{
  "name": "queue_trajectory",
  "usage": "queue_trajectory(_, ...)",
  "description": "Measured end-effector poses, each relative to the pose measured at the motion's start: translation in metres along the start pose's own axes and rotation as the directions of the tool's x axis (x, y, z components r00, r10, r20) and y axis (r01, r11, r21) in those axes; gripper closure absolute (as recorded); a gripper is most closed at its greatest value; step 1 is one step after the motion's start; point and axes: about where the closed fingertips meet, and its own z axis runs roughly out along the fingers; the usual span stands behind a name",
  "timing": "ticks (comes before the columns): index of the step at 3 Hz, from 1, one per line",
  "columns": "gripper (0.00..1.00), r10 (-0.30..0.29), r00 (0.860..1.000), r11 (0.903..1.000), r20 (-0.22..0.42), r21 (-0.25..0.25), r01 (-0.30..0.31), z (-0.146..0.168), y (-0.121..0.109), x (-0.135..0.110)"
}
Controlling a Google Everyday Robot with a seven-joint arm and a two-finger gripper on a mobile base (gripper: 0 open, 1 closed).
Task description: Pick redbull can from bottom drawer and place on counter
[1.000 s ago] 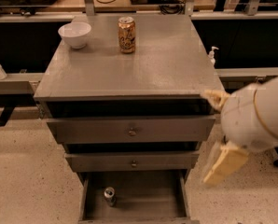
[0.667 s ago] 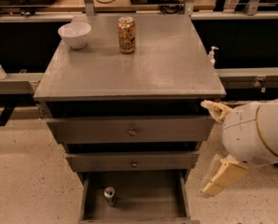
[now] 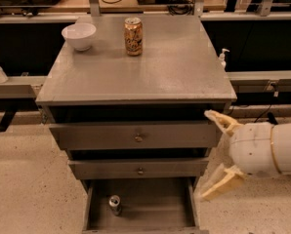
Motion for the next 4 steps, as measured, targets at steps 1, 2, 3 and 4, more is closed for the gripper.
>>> queue_trajectory(1, 0.00, 0.049, 0.975, 0.9988, 0.218, -0.014, -0.047, 0.054, 0.012, 0.013)
queue_trajectory(2, 0.00, 0.082, 0.940, 0.9943, 0.332, -0.091, -0.055, 0.123, 0.047, 0.029)
queue_trajectory(3, 0.00, 0.109, 0.946, 0.9842, 0.306, -0.167, -0.060, 0.174, 0.080, 0.062)
queue_trajectory(4, 0.00, 0.186, 0.946, 0.9705, 0.266, -0.200, -0.135, 0.204, 0.101, 0.113)
